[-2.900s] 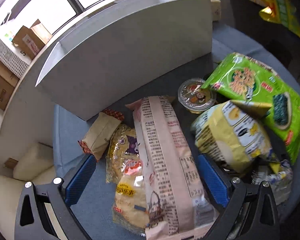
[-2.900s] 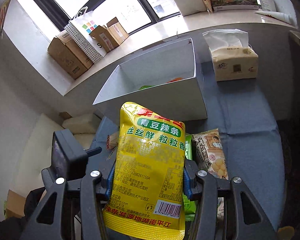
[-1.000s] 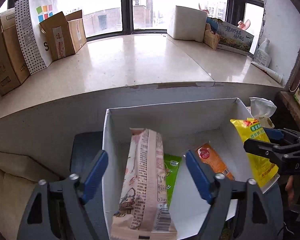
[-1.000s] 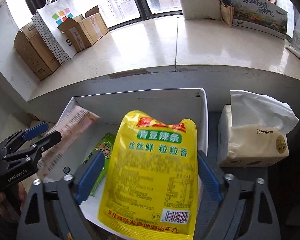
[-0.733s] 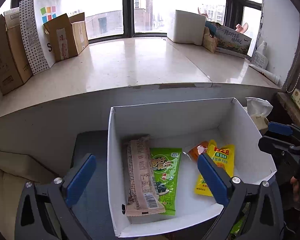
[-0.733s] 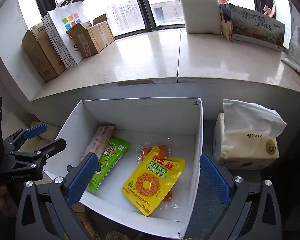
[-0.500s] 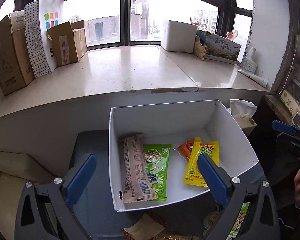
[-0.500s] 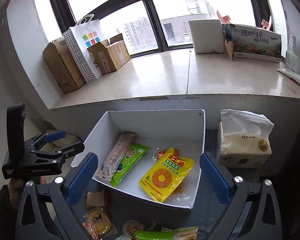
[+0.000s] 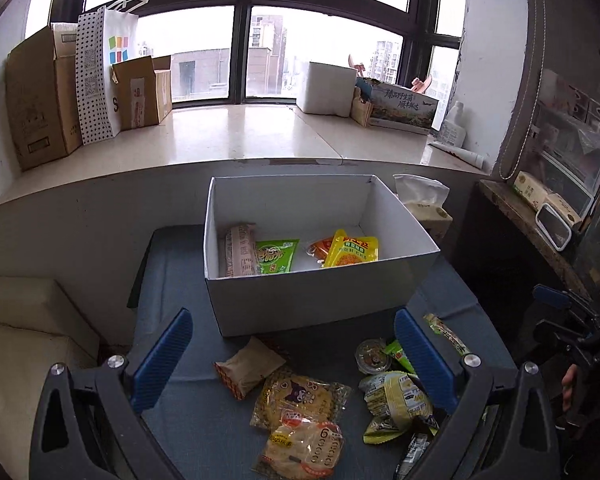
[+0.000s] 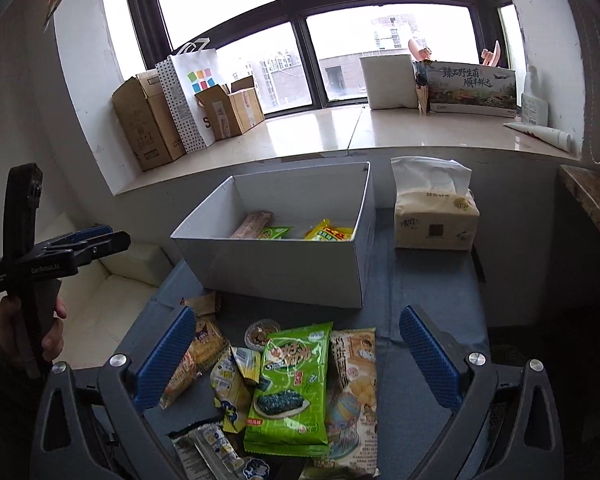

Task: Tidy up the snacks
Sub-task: 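Grasp the large green seaweed pack with the right tool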

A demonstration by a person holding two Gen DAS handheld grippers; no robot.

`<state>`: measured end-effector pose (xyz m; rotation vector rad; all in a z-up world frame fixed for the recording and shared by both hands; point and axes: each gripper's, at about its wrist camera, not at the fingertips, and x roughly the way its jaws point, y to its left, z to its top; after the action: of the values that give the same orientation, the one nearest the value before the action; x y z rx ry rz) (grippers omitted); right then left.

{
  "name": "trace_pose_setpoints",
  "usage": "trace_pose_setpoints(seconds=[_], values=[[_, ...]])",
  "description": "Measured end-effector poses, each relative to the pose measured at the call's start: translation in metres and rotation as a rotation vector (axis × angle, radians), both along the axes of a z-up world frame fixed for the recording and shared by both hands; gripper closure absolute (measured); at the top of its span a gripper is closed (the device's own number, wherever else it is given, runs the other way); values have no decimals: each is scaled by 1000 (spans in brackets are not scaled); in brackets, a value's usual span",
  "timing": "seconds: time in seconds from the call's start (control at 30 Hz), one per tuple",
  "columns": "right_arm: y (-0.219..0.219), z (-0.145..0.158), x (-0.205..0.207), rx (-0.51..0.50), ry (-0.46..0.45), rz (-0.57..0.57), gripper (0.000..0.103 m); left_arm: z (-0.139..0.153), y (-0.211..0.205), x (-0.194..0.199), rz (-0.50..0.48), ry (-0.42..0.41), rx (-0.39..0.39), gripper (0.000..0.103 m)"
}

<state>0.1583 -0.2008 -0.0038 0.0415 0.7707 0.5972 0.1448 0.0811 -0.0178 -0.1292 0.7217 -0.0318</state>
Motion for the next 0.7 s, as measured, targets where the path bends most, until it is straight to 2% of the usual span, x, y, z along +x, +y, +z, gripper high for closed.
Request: trace_pose_setpoints(seconds=[0.17,0.27,0.47,0.7], values=[[0,-35,-22,-17,87,22,0,-24,-11,-25,-3,38,11,0],[8,-49,-25,-64,111,42,0,-37,-14,-35,-10,69,5,0],[37,-65,-24,-273,58,67,0,-58,-12,-48,-12,125,-8,0],[65,-92,-11,-442,73,121,0,-70,-2,-53,6,142,-30,0]])
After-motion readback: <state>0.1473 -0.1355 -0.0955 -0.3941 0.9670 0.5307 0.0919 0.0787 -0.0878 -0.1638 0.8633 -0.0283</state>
